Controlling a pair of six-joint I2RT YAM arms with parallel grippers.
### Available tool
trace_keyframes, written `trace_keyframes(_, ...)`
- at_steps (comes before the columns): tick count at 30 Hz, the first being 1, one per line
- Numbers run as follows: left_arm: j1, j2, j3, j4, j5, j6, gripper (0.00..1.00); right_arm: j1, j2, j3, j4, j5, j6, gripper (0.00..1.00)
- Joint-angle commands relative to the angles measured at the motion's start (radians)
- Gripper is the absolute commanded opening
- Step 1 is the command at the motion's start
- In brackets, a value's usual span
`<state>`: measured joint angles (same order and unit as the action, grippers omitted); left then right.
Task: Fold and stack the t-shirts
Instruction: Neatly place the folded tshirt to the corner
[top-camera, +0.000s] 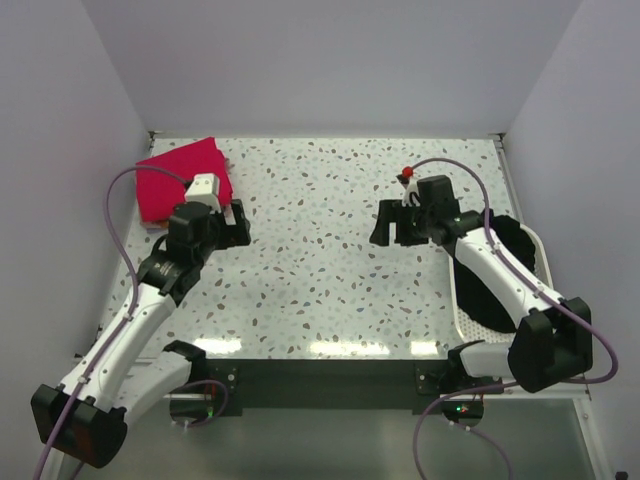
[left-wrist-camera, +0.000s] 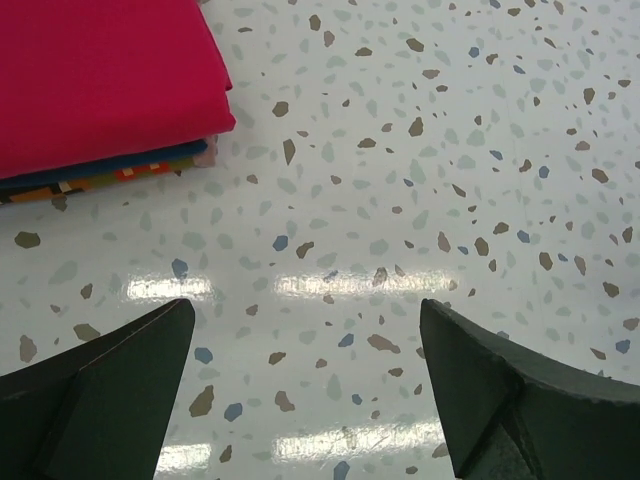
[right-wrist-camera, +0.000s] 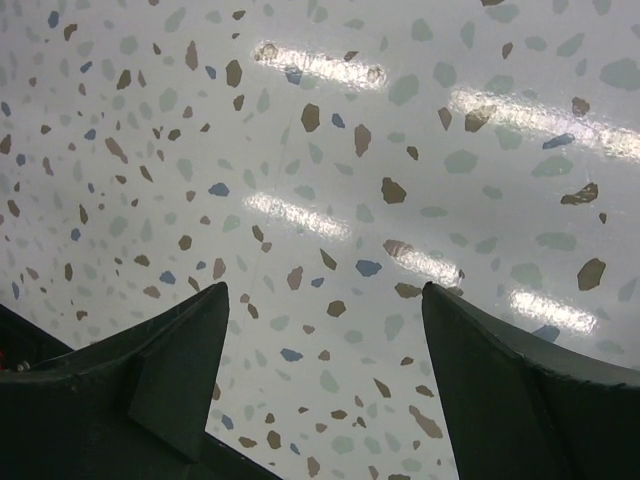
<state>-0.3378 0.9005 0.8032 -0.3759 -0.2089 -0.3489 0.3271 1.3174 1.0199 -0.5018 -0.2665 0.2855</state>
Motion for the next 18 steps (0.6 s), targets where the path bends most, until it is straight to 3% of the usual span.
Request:
trace_keyframes(1, -0.009, -0.031, -0.006, 0.029, 0.002, -0.015, 1.00, 0.003, -0.043, -0.020, 0.028, 0.052, 0.020, 0.82)
trace_keyframes(18, -0.009, 0.044, 0.057, 0.037, -0.003, 0.106, 1.00, 0.003, -0.092, -0.034, -0.030, 0.121, 0.023, 0.82)
